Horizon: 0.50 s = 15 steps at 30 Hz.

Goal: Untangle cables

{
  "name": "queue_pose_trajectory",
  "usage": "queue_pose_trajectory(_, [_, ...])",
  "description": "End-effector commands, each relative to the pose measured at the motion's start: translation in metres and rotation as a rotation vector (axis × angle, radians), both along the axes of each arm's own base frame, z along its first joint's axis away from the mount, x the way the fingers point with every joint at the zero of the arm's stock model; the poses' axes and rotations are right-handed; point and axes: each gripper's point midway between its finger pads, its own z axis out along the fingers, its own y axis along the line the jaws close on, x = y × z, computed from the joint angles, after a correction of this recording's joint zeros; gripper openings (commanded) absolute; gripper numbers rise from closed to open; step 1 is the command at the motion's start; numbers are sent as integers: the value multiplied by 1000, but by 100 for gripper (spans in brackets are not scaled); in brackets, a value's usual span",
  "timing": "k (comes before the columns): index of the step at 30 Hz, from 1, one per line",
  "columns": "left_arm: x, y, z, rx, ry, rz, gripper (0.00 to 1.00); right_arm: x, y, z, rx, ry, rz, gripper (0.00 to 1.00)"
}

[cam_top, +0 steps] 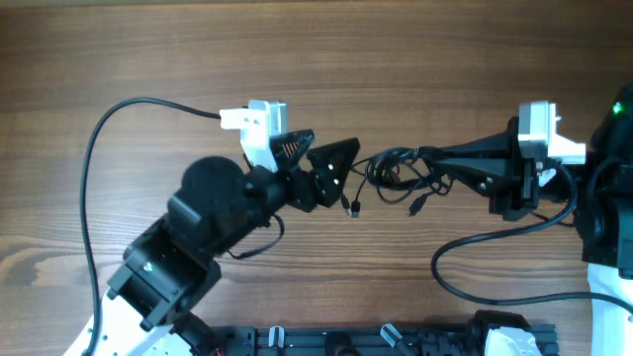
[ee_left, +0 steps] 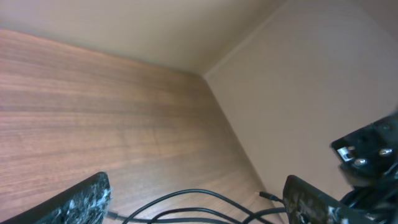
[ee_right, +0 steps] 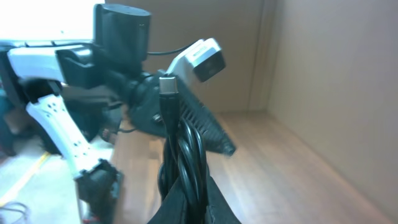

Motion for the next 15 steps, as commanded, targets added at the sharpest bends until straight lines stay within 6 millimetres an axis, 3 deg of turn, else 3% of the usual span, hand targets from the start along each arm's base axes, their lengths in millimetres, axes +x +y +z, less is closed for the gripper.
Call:
queue_pose_trajectory(1, [-11, 4, 10, -72, 29, -195, 90, -10, 3, 0, 14, -42, 41, 4])
queue_pose_trajectory(6, [-30, 8, 1, -166, 155, -534, 91, -16, 5, -8, 8, 7, 40, 4])
queue_pose_trajectory(10, [-24, -4, -21, -188, 268, -627, 89, -31, 21, -18, -29, -5, 109, 4])
queue_pose_trajectory(15, [-46, -12, -12, -203, 194, -806, 90, -38, 38, -37, -138, 1, 141, 4])
